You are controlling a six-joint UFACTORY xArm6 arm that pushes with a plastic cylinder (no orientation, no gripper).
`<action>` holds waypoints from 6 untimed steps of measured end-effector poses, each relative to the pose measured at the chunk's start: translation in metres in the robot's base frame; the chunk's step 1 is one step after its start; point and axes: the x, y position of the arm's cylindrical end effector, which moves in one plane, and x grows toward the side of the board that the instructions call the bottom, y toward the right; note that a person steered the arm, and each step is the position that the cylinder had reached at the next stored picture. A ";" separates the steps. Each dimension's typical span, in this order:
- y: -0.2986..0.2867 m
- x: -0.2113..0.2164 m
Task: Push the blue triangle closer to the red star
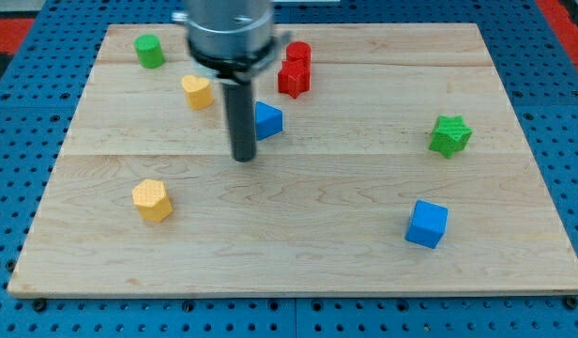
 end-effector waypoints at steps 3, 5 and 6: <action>0.059 -0.053; 0.113 -0.014; 0.209 0.050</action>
